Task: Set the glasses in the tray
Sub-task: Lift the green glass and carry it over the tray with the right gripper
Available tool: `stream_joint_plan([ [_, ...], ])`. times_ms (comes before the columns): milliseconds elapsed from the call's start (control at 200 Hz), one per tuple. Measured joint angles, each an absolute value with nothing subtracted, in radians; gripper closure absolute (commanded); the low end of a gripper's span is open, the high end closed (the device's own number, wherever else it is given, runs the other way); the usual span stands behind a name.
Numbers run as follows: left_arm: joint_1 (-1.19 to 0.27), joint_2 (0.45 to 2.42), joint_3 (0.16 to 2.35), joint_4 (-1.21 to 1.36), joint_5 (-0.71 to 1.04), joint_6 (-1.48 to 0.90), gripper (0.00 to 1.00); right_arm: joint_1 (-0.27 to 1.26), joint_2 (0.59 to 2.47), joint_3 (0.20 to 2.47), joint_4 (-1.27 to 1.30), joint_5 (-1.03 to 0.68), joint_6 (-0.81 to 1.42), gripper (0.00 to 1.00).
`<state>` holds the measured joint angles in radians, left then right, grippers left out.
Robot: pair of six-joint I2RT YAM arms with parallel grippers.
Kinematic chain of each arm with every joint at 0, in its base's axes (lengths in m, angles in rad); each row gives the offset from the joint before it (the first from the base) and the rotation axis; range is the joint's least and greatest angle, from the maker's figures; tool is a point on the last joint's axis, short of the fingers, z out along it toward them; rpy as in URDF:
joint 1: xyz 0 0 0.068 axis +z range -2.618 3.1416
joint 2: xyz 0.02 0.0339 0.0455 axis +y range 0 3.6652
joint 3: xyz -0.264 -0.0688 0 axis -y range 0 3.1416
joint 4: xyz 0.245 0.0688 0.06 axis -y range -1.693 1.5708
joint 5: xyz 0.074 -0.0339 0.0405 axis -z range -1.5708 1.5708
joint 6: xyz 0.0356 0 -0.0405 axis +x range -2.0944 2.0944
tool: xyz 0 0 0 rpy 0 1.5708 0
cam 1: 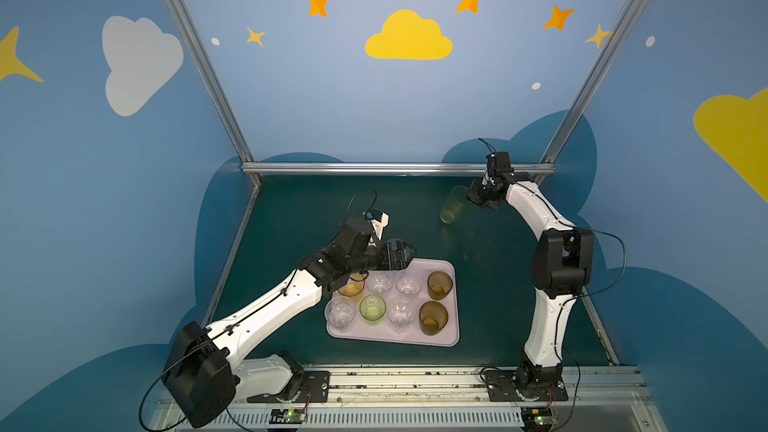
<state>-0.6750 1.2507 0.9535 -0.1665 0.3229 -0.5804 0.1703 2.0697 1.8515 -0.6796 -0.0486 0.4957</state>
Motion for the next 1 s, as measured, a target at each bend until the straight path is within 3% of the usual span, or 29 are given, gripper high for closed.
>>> stream_joint_plan([
  [476, -0.675, 1.257, 0.965, -0.176, 0.323, -0.579, 0.00, 0.181, 2.047, 1.824, -0.677, -0.044, 0.493, 1.00],
  [1001, -0.675, 1.094, 0.927, -0.247, 0.266, -0.565, 0.00, 0.248, 1.660, 1.594, -0.665, -0.041, 0.517, 1.00],
])
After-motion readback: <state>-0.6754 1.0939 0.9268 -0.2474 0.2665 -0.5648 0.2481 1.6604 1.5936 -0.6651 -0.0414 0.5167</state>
